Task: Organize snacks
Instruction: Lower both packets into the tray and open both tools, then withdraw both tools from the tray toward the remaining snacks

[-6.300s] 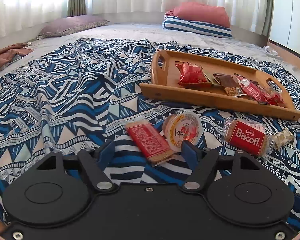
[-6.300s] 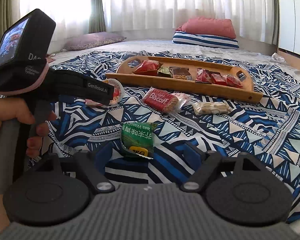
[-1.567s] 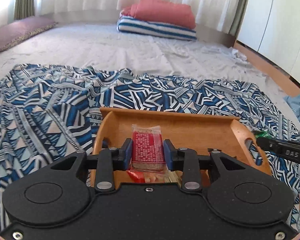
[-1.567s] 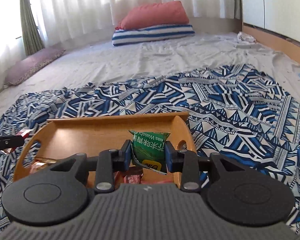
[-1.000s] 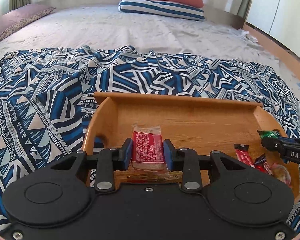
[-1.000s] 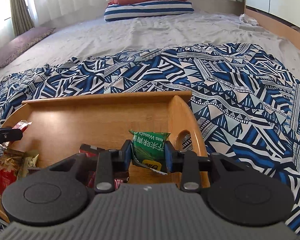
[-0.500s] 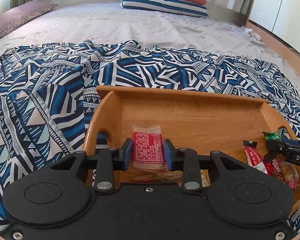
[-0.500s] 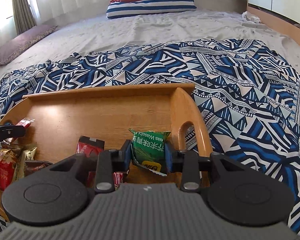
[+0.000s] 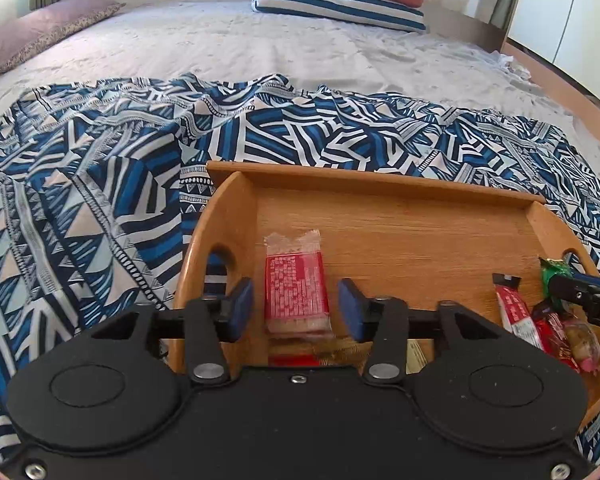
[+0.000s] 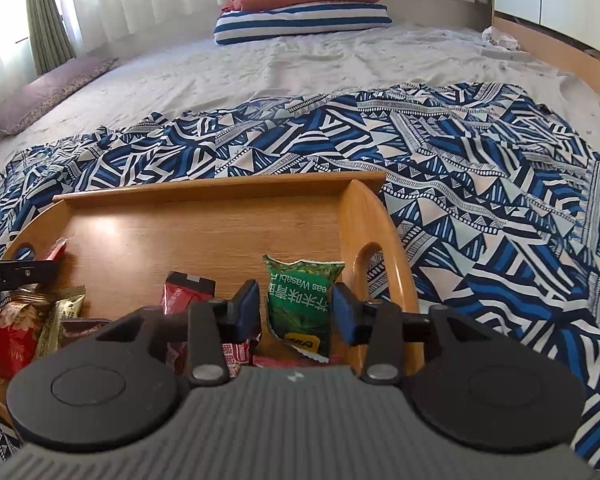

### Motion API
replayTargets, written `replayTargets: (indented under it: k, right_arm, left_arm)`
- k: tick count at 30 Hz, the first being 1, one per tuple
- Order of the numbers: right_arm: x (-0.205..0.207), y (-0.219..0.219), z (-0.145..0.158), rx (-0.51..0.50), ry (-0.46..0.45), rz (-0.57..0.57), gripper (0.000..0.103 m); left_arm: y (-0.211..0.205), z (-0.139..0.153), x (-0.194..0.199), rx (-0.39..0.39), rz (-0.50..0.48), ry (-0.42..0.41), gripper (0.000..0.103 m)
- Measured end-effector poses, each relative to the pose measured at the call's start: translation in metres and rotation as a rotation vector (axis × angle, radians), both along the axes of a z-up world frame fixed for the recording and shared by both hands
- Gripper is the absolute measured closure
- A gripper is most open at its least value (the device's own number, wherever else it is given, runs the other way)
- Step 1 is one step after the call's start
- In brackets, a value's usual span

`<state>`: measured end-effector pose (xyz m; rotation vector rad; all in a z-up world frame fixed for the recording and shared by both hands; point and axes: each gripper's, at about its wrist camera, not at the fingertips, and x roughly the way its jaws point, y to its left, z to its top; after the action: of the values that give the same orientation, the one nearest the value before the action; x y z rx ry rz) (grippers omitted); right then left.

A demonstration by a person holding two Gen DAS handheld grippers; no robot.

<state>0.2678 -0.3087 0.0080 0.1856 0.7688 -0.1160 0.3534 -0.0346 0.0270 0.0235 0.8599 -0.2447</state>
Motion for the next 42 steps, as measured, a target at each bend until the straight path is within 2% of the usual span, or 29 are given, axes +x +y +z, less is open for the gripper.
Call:
replayTargets:
  k: [3, 6, 13, 18, 23, 31, 35, 39, 42]
  right_arm:
    - [-0.012, 0.002, 0.009, -0.021, -0.032, 0.006, 0.034]
    - [-0.028, 0.005, 0.021, -0.027, -0.067, 0.020, 0.029]
    - [-0.077, 0.025, 0.048, -0.075, -0.155, 0.119, 0.019]
    - [-0.113, 0.044, 0.055, -0.132, -0.201, 0.173, 0.015]
    - [-0.148, 0.061, 0.044, -0.217, -0.215, 0.204, 0.013]
    - [-0.185, 0.076, 0.014, -0.258, -0.191, 0.237, 0.011]
    - [-0.196, 0.076, 0.002, -0.249, -0.176, 0.238, 0.010]
    - [-0.201, 0.078, -0.008, -0.237, -0.159, 0.248, 0.009]
    - [-0.203, 0.080, -0.013, -0.220, -0.151, 0.259, 0.006]
  left_arm:
    - [-0.001, 0.008, -0.013, 0.036, -0.001, -0.029, 0.035]
    - [0.003, 0.018, -0.030, 0.040, -0.012, -0.052, 0.027]
    - [0.015, 0.036, -0.082, 0.033, -0.037, -0.079, 0.022]
    - [0.029, 0.044, -0.125, -0.008, -0.016, -0.114, 0.019]
    - [0.039, 0.043, -0.162, -0.022, -0.002, -0.124, 0.018]
    - [0.039, 0.041, -0.214, 0.026, -0.001, -0.192, 0.017]
    - [0.038, 0.031, -0.222, 0.012, -0.003, -0.173, 0.016]
    - [0.033, 0.014, -0.222, 0.053, 0.015, -0.116, 0.016]
    - [0.032, 0.006, -0.223, 0.053, 0.024, -0.095, 0.016]
